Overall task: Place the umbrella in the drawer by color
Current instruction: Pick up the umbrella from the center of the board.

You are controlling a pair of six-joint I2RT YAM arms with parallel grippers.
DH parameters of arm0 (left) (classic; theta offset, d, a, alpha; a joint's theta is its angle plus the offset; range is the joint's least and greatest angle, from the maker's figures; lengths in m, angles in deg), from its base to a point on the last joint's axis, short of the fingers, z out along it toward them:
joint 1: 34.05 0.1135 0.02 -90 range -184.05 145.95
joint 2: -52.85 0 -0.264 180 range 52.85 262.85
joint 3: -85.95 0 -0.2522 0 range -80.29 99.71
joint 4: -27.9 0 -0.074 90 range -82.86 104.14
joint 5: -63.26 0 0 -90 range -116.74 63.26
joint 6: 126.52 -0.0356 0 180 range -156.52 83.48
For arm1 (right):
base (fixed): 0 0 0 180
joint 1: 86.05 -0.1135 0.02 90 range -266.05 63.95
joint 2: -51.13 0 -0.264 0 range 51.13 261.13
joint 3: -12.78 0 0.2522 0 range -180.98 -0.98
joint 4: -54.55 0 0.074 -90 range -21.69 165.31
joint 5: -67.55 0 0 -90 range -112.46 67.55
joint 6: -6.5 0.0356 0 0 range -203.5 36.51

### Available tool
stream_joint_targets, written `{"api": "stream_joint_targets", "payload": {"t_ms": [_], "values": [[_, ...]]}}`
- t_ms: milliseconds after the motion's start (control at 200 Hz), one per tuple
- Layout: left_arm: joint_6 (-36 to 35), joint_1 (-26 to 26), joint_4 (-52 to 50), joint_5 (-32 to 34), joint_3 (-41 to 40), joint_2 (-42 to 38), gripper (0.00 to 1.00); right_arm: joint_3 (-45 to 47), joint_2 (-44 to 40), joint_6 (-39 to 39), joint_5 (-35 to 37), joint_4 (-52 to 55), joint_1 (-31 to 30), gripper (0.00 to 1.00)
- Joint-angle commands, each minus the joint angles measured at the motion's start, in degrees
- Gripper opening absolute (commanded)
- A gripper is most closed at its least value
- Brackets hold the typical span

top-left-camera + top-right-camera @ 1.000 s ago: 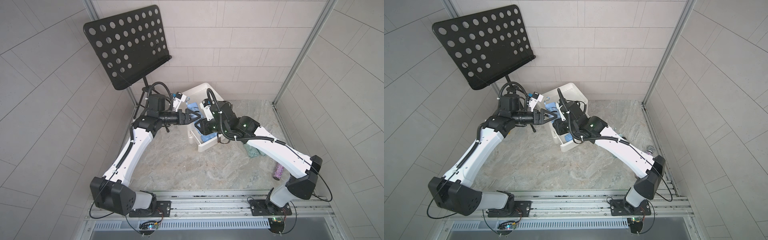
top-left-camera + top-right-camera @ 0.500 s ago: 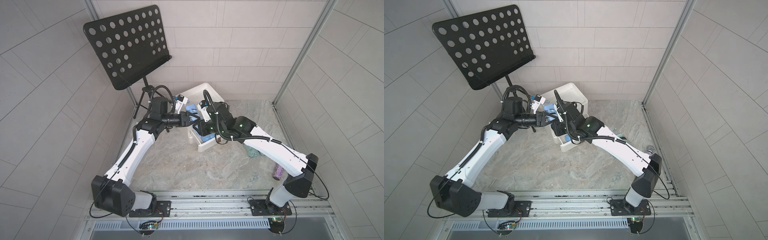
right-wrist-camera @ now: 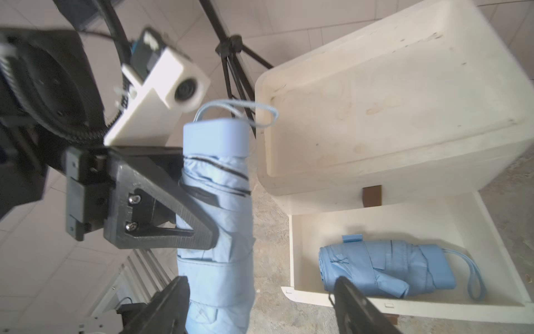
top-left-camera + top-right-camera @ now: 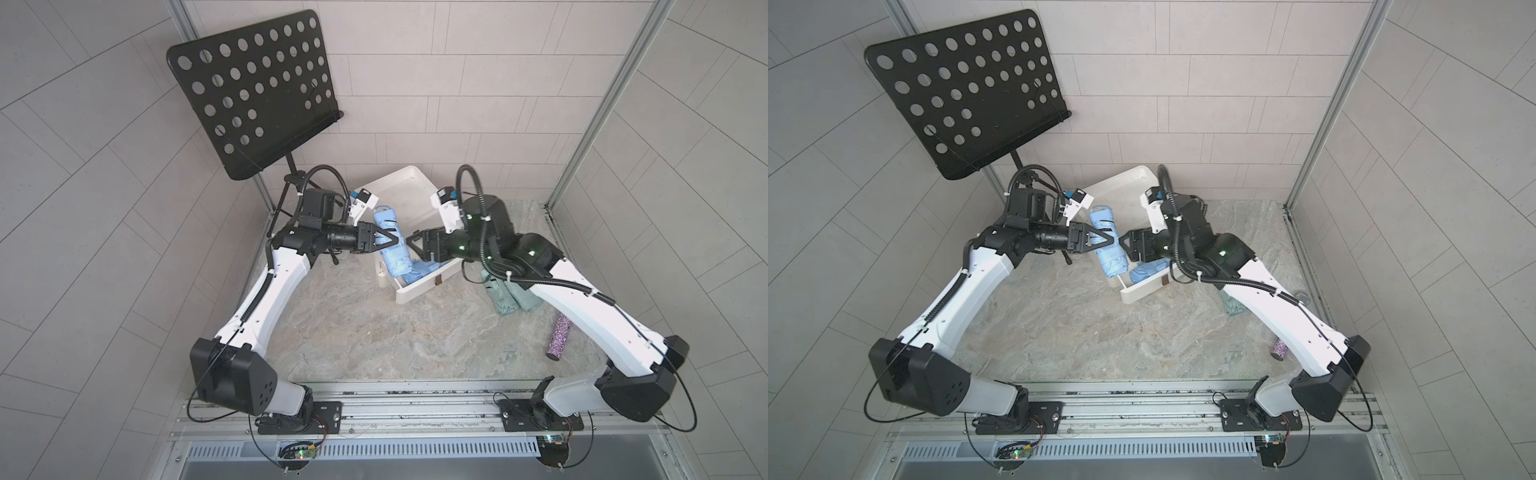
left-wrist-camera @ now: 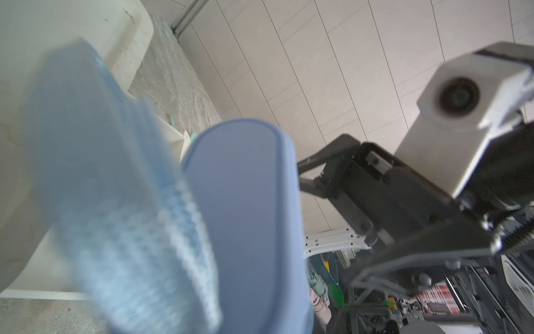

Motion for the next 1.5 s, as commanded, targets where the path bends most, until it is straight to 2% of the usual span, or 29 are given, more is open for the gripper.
{"api": "stream_joint_targets", "payload": {"t_ms": [0,140,335,826,1231,1396,1496], "values": [[-7.7,0.0,-6.4,-7.7,4.8,0.0,0.26,2.4,-2.0,5.0,-10.0,-6.5,3.8,0.81],[-8.7,-0.5,-6.8,-9.1,5.0,-0.4,0.26,2.0,0.5,9.8,-17.2,-12.4,4.6,0.81],[-9.4,-1.1,-7.1,-9.7,4.5,-1.2,0.26,0.2,6.0,17.1,-22.5,-20.1,4.6,0.80],[-11.0,-1.5,-8.3,-10.9,4.8,-1.0,0.26,-1.2,10.9,20.3,-23.9,-23.4,2.1,0.72],[-11.9,-1.5,-8.8,-14.2,5.7,-1.0,0.26,4.6,10.6,24.1,-25.7,-28.9,1.7,0.49],[-13.4,-1.5,-10.1,-16.4,6.1,-0.8,0.27,6.8,10.8,26.9,-27.7,-32.7,1.7,0.47],[-14.1,-1.5,-10.6,-16.5,6.3,-0.5,0.27,6.9,11.0,26.9,-28.3,-32.6,1.5,0.51]]}}
